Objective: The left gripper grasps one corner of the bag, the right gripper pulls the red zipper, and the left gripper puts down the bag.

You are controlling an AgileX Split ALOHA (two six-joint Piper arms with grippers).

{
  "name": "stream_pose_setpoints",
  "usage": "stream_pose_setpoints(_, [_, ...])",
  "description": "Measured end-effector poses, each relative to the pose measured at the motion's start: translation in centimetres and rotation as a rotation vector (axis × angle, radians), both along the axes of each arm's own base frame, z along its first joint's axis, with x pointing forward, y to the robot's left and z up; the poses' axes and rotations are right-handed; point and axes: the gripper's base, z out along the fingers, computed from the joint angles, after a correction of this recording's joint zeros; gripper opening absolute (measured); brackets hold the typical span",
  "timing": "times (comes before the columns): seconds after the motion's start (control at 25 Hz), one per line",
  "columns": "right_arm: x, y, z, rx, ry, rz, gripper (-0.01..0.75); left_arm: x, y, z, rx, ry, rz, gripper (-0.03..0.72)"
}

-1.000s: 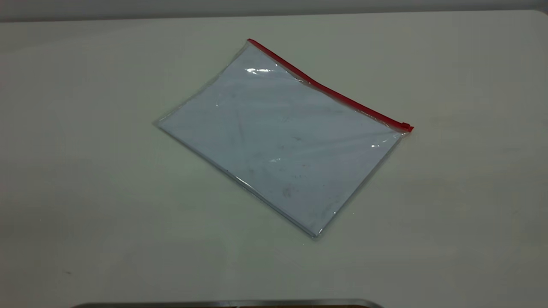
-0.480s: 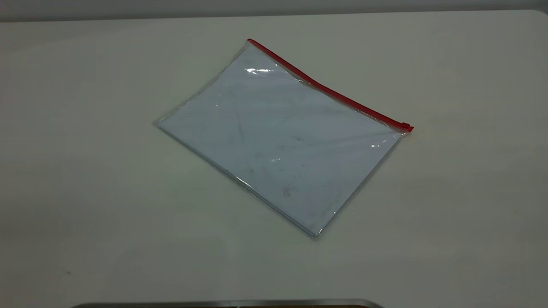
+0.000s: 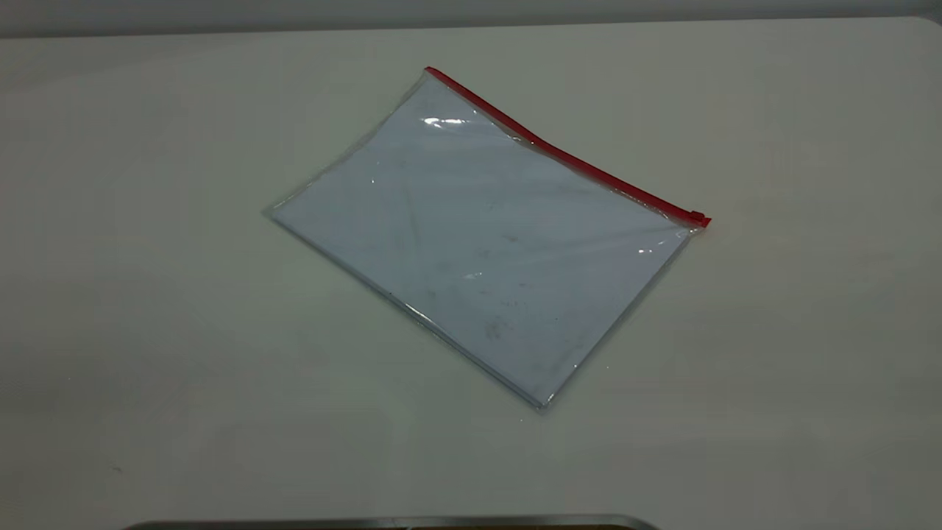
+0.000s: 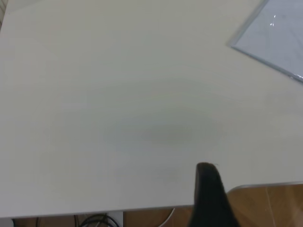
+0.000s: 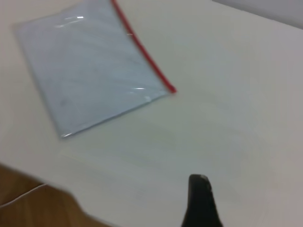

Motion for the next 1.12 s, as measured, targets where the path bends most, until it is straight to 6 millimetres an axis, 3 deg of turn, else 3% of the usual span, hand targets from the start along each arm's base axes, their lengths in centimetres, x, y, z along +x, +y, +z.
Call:
stream_pose_setpoints(0.6, [0.25, -0.76, -0.05, 0.045, 0.009, -0.245, 0.566, 0.0, 0.0, 0.0, 0.0, 0.0, 0.0, 0.546])
stream_pose_setpoints(1.12, [0.27, -0.85, -0.06, 0.056, 0.009, -0.264, 0.566, 0.0, 0.0, 0.0, 0.003, 0.0, -0.003, 0.546])
